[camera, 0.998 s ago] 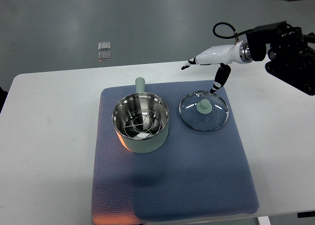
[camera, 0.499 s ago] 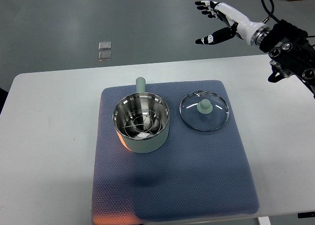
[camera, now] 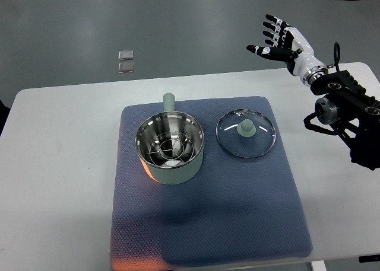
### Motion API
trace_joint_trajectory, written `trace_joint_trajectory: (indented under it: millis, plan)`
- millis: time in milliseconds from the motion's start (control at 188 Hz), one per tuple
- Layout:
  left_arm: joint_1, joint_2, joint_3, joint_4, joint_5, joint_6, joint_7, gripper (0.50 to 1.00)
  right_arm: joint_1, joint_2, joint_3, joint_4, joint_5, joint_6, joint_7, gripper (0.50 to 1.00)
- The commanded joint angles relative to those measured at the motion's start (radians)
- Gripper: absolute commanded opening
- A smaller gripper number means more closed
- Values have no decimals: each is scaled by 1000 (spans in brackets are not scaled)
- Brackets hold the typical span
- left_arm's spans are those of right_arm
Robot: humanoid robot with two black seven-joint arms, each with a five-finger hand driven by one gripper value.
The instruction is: Open lid and place right of pot
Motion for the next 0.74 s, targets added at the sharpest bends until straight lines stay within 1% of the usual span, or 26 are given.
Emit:
trace_joint_trajectory:
  millis: [0, 37, 96, 101, 122, 531, 733]
  plan:
    - [0, 0, 0, 0, 0, 0, 0, 1000, -34, 16, 34, 0, 0, 1, 8, 924]
    - [0, 0, 0, 0, 0, 0, 0, 1000, -67, 26, 45, 0, 0, 1, 22, 921]
    - [0, 0, 0, 0, 0, 0, 0, 1000, -70, 28, 47, 0, 0, 1, 23, 924]
    - [0, 0, 0, 1, 0, 0, -2, 1000, -80, 31, 47, 0, 0, 0, 32, 924]
    - [0, 0, 1, 1, 0, 0, 0, 1000, -83, 31, 47, 0, 0, -1, 34, 924]
    - [3, 0, 3, 10, 0, 0, 0, 1000, -136, 34, 45, 2, 0, 3, 34, 930]
    - [3, 0, 6, 12, -1, 0, 0, 1000, -133, 25, 45, 2, 0, -2, 34, 930]
